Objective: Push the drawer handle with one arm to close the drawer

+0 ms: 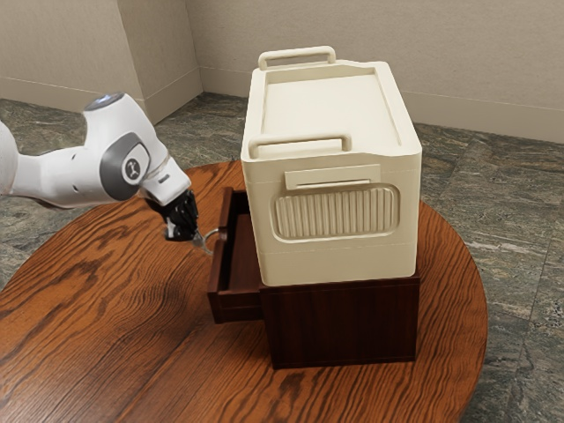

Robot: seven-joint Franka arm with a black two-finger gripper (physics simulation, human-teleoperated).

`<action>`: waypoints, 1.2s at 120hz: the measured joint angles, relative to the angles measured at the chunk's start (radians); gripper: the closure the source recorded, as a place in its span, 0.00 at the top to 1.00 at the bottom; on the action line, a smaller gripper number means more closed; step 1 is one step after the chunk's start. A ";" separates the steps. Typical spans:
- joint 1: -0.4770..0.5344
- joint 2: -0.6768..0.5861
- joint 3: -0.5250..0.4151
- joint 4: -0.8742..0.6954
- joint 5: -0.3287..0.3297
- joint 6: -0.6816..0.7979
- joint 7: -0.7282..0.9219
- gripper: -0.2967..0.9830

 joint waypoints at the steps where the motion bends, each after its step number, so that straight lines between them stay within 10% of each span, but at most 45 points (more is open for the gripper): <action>1: 0.000 0.003 -0.001 0.002 -0.002 0.000 0.000 0.15; 144: -0.015 0.108 -0.112 0.072 -0.137 0.076 0.001 0.15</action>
